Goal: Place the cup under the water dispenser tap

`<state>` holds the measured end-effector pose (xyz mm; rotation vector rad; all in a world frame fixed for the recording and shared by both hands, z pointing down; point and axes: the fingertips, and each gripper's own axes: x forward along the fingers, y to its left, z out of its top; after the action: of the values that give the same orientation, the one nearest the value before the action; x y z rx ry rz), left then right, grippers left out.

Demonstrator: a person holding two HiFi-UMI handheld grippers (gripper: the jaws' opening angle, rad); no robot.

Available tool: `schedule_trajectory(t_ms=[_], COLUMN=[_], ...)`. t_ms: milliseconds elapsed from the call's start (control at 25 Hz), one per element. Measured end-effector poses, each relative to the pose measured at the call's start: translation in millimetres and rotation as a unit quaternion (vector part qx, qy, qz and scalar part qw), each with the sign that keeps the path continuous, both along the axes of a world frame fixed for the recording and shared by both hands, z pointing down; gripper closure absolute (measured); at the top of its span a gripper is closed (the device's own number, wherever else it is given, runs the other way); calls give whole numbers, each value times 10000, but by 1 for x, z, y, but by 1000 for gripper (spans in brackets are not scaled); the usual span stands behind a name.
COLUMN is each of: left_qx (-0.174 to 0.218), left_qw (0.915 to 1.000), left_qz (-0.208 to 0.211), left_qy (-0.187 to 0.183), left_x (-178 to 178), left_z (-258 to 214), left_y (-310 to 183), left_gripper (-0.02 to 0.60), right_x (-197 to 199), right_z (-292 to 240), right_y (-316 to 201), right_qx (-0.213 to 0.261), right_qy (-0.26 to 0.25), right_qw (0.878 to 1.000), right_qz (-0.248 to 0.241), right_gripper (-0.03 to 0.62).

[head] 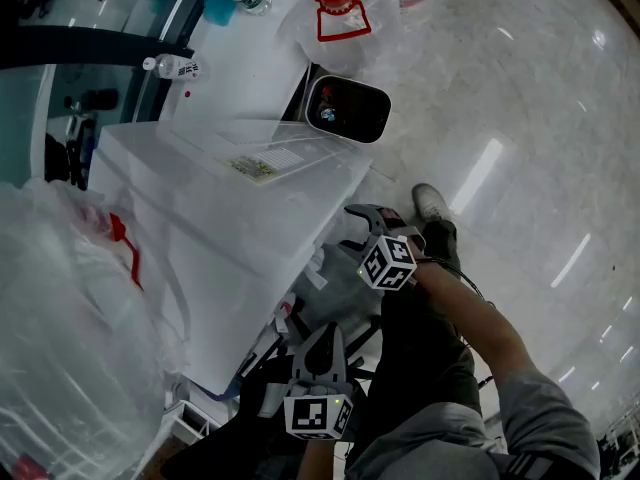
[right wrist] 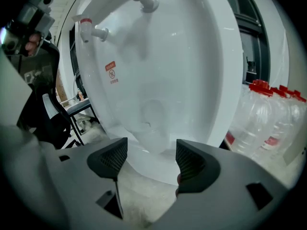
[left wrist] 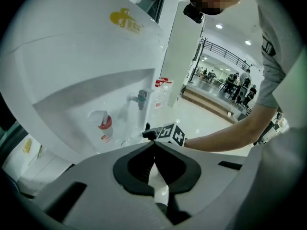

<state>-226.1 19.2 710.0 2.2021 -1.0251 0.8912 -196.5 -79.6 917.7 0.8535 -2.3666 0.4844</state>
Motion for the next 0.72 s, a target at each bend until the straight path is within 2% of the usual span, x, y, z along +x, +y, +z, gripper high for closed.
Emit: schedule_trajectory(t_ms=[280, 440, 520, 720], left_qx=[161, 277, 342, 503], left_qw=[9998, 9995, 9992, 9983], left_qz=[7, 43, 97, 102], left_qy=[82, 137, 198, 260], left_x=[5, 10, 14, 16], left_z=[-21, -34, -40, -67], left_y=[-10, -15, -17, -20], left_gripper=[571, 571, 571, 571], right_x=[24, 35, 40, 49], right_z=[-27, -48, -60, -105], right_y=[15, 16, 17, 29], right_qx=[-59, -38, -27, -10], right_qy=[14, -53, -65, -223], right_qw=[9996, 9988, 9981, 9964], right_qz=[261, 494, 614, 814], right_gripper=[295, 360, 427, 509])
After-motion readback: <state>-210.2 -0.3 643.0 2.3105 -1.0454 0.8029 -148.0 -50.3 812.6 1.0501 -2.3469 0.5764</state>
